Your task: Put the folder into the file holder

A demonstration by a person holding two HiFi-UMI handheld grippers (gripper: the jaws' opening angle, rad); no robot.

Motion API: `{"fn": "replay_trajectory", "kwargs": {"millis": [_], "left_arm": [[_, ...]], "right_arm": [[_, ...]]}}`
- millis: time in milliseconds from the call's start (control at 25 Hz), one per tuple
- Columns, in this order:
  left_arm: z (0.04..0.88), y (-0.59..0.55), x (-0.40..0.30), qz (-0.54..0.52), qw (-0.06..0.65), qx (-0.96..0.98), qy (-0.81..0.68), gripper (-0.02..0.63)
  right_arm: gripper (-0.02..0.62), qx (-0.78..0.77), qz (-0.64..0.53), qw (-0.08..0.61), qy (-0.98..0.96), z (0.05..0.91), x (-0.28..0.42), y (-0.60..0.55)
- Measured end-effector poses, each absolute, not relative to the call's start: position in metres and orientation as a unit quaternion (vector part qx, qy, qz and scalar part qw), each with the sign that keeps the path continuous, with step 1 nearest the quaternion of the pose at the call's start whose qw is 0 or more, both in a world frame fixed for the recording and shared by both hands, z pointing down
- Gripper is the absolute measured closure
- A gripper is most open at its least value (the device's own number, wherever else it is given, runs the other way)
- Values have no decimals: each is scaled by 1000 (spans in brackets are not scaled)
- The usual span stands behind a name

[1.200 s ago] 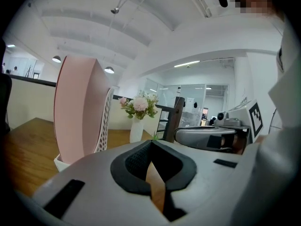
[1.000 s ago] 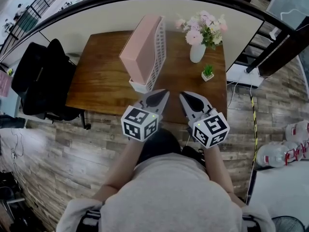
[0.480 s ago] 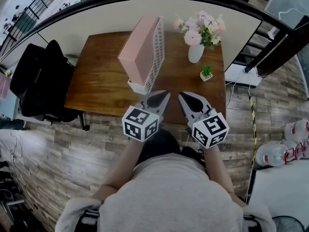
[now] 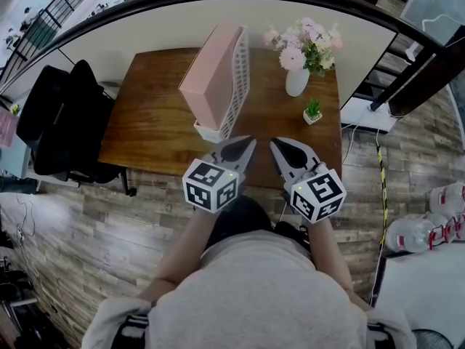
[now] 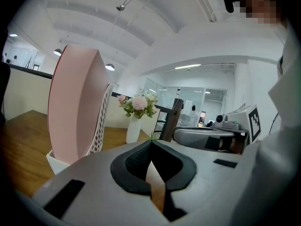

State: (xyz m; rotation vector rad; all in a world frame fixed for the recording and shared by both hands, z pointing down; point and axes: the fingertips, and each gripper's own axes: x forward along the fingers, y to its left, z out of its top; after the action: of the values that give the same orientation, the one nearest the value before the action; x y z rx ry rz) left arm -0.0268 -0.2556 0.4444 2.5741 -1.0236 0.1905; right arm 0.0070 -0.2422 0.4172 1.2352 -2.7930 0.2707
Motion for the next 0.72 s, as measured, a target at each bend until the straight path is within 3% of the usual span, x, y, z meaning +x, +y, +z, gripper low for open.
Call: {"fn": "replay_trajectory", "kwargs": {"millis": [720], "left_arm": [[445,-258,-18,63,183,916,-352,594]], "right_arm": [[588,412,87,40,-906,418,12,-242]]}}
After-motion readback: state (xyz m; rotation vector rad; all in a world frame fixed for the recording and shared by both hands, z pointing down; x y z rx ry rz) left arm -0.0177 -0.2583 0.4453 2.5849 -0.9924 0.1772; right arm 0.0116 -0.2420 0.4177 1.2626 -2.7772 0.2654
